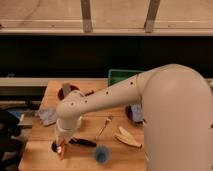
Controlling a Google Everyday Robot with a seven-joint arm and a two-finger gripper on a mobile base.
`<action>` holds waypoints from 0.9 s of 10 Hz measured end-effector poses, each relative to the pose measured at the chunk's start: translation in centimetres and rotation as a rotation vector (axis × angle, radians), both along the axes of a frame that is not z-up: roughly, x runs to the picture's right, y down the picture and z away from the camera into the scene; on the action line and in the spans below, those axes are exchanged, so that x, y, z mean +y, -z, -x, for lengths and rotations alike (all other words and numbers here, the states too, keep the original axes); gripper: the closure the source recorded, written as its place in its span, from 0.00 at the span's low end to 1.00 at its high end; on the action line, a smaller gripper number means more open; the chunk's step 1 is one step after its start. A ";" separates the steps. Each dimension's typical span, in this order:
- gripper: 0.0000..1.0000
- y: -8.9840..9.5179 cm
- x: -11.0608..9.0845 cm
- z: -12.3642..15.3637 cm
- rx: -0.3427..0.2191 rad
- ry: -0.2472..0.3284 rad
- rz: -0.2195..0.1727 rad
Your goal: Place pepper in metal cup
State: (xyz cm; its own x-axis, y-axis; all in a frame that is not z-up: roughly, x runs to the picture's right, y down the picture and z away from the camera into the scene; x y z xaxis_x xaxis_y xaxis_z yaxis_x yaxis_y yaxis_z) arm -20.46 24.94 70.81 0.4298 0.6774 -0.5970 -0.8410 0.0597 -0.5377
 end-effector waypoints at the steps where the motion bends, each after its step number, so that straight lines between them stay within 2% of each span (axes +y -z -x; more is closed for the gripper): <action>1: 0.58 0.2 0.0 0.2 -0.004 0.001 0.000; 5: 0.56 1.1 -0.5 1.2 -0.030 0.010 -0.016; 8: 0.38 1.8 -0.8 1.8 -0.057 0.023 -0.024; 9: 0.38 2.0 -0.9 2.0 -0.068 0.024 -0.023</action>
State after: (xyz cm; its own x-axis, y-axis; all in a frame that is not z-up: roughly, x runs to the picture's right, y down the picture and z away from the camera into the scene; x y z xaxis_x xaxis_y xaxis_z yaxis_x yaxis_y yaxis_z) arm -22.50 24.04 68.86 0.4850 0.6797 -0.5502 -0.8007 0.0921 -0.5920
